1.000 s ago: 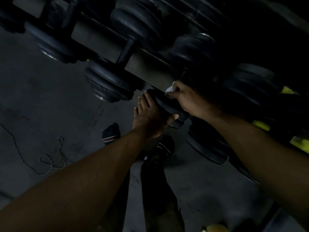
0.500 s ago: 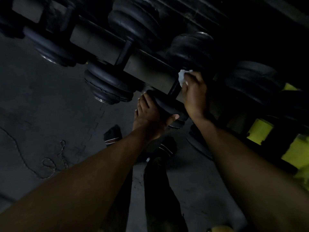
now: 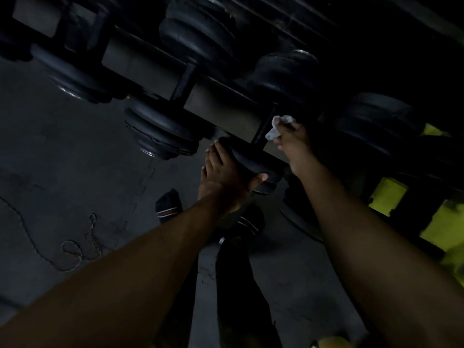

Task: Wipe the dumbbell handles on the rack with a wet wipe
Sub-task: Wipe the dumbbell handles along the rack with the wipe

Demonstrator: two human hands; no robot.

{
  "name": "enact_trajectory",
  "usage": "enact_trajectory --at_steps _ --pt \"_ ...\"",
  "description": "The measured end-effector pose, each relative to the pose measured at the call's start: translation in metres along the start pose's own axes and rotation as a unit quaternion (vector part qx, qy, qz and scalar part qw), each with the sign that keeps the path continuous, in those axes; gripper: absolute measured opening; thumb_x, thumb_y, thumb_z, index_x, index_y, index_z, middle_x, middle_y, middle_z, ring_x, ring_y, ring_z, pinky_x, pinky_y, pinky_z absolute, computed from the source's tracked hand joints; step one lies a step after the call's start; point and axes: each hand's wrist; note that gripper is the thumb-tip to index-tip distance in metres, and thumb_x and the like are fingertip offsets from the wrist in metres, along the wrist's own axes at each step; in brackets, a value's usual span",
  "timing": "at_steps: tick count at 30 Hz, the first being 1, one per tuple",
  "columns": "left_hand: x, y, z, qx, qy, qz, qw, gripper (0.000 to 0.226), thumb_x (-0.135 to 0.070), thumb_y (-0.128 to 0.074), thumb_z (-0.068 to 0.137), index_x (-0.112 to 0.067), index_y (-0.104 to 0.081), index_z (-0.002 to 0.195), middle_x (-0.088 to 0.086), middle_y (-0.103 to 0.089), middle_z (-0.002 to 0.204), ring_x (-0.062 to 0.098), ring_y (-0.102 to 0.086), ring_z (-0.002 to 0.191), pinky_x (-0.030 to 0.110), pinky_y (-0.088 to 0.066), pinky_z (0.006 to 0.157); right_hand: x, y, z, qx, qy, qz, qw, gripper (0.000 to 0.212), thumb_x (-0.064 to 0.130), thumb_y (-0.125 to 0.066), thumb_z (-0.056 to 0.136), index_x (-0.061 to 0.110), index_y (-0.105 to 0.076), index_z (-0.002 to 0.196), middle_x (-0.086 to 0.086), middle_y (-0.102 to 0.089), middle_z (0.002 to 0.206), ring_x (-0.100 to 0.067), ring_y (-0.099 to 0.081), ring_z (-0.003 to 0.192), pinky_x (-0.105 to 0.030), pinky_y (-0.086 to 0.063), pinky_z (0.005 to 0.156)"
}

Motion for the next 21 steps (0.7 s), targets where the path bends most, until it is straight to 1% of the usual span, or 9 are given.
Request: enact_trajectory --at_steps 1,4,6,8,12,14,16,18,21 --pt "0.0 0.0 0.0 0.0 -0.001 -0.003 1.0 0.135 -0.083 -0.062 0.07 -0.004 0.004 0.158 0.021 -0.006 0.166 0.036 -0.008 0.154 0.052 -0.019 0.124 -0.005 0.002 -0.002 0.032 -0.015 -0.025 0.999 0.019 0.037 -0.06 0.096 0.023 -0.065 0.084 0.005 -0.069 0.077 -0.001 -0.064 0.065 -0.019 -0.051 0.064" --pt "0.001 -0.001 0.0 -0.003 0.0 -0.002 1.0 0.134 -0.084 -0.059 0.068 -0.004 0.001 0.157 0.021 -0.011 0.164 0.037 -0.012 0.153 0.053 -0.023 0.122 -0.024 0.009 -0.008 0.129 -0.031 -0.095 0.987 0.019 0.041 -0.07 0.087 0.024 -0.074 0.078 0.005 -0.075 0.083 -0.009 -0.07 0.084 -0.027 -0.054 0.079" --pt "0.0 0.0 0.001 0.001 0.005 0.002 1.0 0.135 -0.087 -0.055 0.066 -0.003 0.0 0.157 0.022 -0.012 0.164 0.037 -0.014 0.153 0.053 -0.023 0.122 -0.027 0.012 -0.009 0.155 -0.016 -0.095 0.983 0.018 0.03 -0.071 0.09 0.025 -0.073 0.073 0.009 -0.073 0.078 -0.002 -0.068 0.08 -0.02 -0.051 0.073" --pt "0.0 0.002 0.002 0.018 0.011 0.001 1.0 0.135 -0.086 -0.058 0.068 -0.004 0.002 0.157 0.02 -0.009 0.165 0.035 -0.01 0.154 0.053 -0.021 0.123 -0.022 0.012 -0.008 0.166 -0.007 -0.087 0.982 0.016 0.024 -0.069 0.091 0.02 -0.072 0.076 0.007 -0.07 0.073 0.001 -0.065 0.07 -0.015 -0.048 0.065" --pt "-0.003 0.005 0.003 0.035 0.013 0.005 0.999 0.134 -0.081 -0.065 0.071 -0.006 0.005 0.157 0.017 -0.005 0.166 0.034 -0.008 0.154 0.054 -0.019 0.123 -0.015 0.013 -0.003 0.175 -0.034 -0.042 0.983 0.01 0.014 -0.067 0.091 0.01 -0.06 0.096 0.001 -0.064 0.076 -0.005 -0.064 0.067 -0.015 -0.048 0.058" --pt "-0.003 0.007 0.004 0.039 0.015 0.008 0.999 0.134 -0.08 -0.066 0.072 -0.006 0.007 0.157 0.017 -0.004 0.166 0.033 -0.006 0.155 0.054 -0.018 0.123 -0.012 0.012 -0.001 0.178 -0.035 -0.03 0.983 0.012 0.001 -0.063 0.088 0.009 -0.057 0.095 -0.005 -0.056 0.075 -0.01 -0.058 0.065 -0.02 -0.045 0.059" --pt "-0.002 0.008 0.004 0.04 0.017 0.008 0.999 0.134 -0.08 -0.066 0.071 -0.007 0.007 0.157 0.016 -0.004 0.167 0.033 -0.007 0.155 0.054 -0.018 0.123 -0.011 0.008 -0.001 0.185 -0.05 -0.064 0.979 0.014 -0.006 -0.054 0.086 0.007 -0.054 0.081 -0.006 -0.051 0.07 -0.013 -0.051 0.061 -0.022 -0.039 0.055" --pt "-0.002 0.008 0.004 0.04 0.017 0.009 0.999 0.135 -0.081 -0.065 0.071 -0.006 0.007 0.157 0.016 -0.004 0.166 0.033 -0.007 0.155 0.054 -0.018 0.123 -0.013 0.004 -0.001 0.188 -0.091 -0.1 0.973 0.027 -0.002 -0.046 0.093 0.014 -0.058 0.075 0.0 -0.058 0.072 -0.013 -0.056 0.066 -0.023 -0.042 0.057" --pt "-0.002 0.008 0.005 0.037 0.018 0.005 0.999 0.135 -0.081 -0.066 0.07 -0.006 0.006 0.157 0.017 -0.006 0.166 0.033 -0.008 0.154 0.055 -0.019 0.123 -0.01 0.0 0.002 0.183 -0.134 -0.096 0.969 0.026 0.004 -0.043 0.098 0.016 -0.066 0.101 -0.002 -0.066 0.09 -0.018 -0.062 0.082 -0.028 -0.05 0.07"
Point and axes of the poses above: each hand's wrist, its own z-axis towards the middle knuckle, its own y-axis out of the back of the hand, x = y × z
